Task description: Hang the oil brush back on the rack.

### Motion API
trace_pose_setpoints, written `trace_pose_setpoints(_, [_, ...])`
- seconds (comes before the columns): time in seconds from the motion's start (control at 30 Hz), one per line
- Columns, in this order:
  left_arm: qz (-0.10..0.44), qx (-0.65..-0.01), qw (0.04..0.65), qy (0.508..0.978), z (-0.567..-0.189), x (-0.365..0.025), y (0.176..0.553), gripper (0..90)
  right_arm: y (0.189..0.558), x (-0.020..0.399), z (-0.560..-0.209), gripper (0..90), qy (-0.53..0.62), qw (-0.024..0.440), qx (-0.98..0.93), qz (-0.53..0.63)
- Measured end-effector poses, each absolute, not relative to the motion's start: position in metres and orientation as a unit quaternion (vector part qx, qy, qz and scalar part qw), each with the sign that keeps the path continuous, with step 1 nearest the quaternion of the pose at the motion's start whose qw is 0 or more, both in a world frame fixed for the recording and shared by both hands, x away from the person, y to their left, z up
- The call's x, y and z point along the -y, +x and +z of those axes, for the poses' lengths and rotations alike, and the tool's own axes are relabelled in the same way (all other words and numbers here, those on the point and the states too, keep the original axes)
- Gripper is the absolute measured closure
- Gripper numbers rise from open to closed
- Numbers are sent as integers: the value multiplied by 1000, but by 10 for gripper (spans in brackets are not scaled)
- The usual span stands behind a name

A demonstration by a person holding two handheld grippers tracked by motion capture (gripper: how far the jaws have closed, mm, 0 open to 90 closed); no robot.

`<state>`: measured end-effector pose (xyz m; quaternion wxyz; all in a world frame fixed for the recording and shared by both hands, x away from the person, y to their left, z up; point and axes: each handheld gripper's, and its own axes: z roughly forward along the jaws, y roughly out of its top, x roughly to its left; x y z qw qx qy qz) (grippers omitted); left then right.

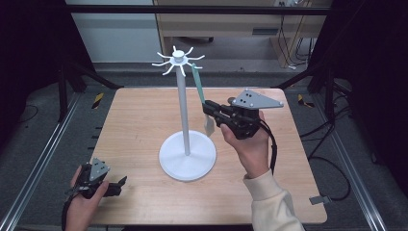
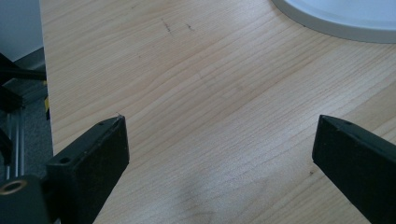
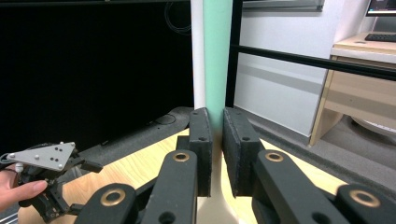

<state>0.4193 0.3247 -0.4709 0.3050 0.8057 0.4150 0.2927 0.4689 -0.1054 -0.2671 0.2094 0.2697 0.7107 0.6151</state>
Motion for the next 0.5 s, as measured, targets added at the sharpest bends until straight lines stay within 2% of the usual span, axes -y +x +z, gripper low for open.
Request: trace_pose_setpoints(0.5, [292,-418,307,804,-471,-325,420,33,475,95,-266,817,257,202,-719,613])
